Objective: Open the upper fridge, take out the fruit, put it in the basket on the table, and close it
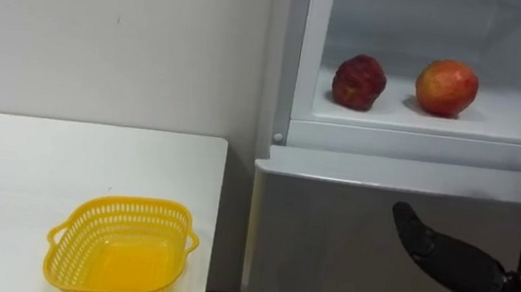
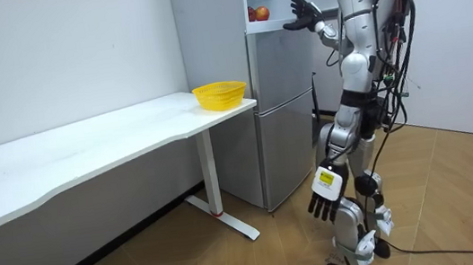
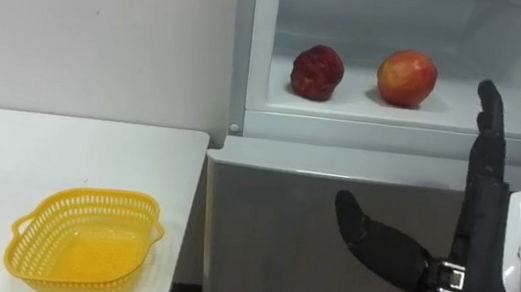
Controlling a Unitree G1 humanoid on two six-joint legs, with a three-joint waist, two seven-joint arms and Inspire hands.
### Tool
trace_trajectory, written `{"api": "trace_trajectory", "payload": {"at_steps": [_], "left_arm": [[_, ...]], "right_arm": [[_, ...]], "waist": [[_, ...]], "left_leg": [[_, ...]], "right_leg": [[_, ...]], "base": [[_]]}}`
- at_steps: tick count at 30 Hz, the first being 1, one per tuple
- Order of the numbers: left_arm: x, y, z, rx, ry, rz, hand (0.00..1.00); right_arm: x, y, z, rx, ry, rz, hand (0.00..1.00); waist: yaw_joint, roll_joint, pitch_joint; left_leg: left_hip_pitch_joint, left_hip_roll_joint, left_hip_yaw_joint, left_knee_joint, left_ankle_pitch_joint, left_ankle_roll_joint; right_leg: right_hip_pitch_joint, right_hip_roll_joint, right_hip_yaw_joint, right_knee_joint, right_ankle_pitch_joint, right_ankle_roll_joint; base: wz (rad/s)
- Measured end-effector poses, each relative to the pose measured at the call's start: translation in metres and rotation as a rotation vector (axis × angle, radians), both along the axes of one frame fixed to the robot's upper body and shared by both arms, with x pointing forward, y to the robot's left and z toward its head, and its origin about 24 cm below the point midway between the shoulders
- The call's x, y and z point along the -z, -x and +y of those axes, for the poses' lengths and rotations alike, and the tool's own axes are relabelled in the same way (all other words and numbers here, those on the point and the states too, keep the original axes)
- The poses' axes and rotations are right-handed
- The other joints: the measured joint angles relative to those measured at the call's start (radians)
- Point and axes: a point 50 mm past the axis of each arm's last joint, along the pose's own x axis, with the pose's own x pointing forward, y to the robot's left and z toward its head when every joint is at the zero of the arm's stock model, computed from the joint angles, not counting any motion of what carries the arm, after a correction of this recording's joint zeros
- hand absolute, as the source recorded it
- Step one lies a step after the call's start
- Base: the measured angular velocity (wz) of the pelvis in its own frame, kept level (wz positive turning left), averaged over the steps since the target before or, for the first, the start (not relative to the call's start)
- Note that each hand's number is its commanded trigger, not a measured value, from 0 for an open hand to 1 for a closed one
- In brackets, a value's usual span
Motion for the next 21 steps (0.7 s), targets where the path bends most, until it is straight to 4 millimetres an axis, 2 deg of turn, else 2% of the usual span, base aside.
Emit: {"api": "trace_trajectory", "payload": {"at_steps": [4,10,12,17,21], "left_arm": [[-0.001,-0.002,0.004,0.009,0.001,-0.004,0.00],[-0.003,-0.011,0.009,0.080,-0.025,-0.015,0.00],[-0.003,-0.011,0.011,0.081,-0.029,-0.010,0.00],[-0.004,-0.011,0.014,0.073,-0.037,-0.003,0.00],[-0.005,-0.013,0.017,0.072,-0.042,-0.006,0.00]], "right_arm": [[-0.008,-0.004,0.002,-0.012,0.000,-0.027,0.00],[-0.032,-0.019,0.002,-0.056,0.010,-0.078,0.00],[-0.037,-0.023,0.000,-0.064,0.010,-0.078,0.00],[-0.045,-0.036,-0.015,-0.016,-0.003,-0.068,0.00],[-0.048,-0.036,-0.026,0.034,0.020,-0.066,0.00]], "waist": [[0.000,-0.010,0.0008],[0.000,-0.033,-0.0038],[-0.007,-0.037,-0.0030],[-0.004,-0.039,-0.0027],[0.003,-0.038,-0.0023]], "left_leg": [[0.001,0.000,0.000,0.001,0.000,0.000],[0.004,0.000,-0.011,0.002,0.000,0.000],[0.004,-0.001,-0.022,0.002,0.000,0.000],[0.001,-0.002,-0.031,0.003,0.000,0.000],[-0.015,-0.002,-0.034,0.007,0.001,-0.001]], "right_leg": [[0.000,0.000,-0.001,0.001,0.000,0.000],[0.002,0.000,-0.006,-0.001,0.000,0.000],[0.012,-0.001,-0.017,-0.002,0.000,0.000],[0.015,-0.004,-0.030,-0.002,0.000,0.000],[0.003,-0.005,-0.039,-0.001,0.000,0.000]], "base": [[0.00],[0.02],[0.16],[0.08],[0.02]]}}
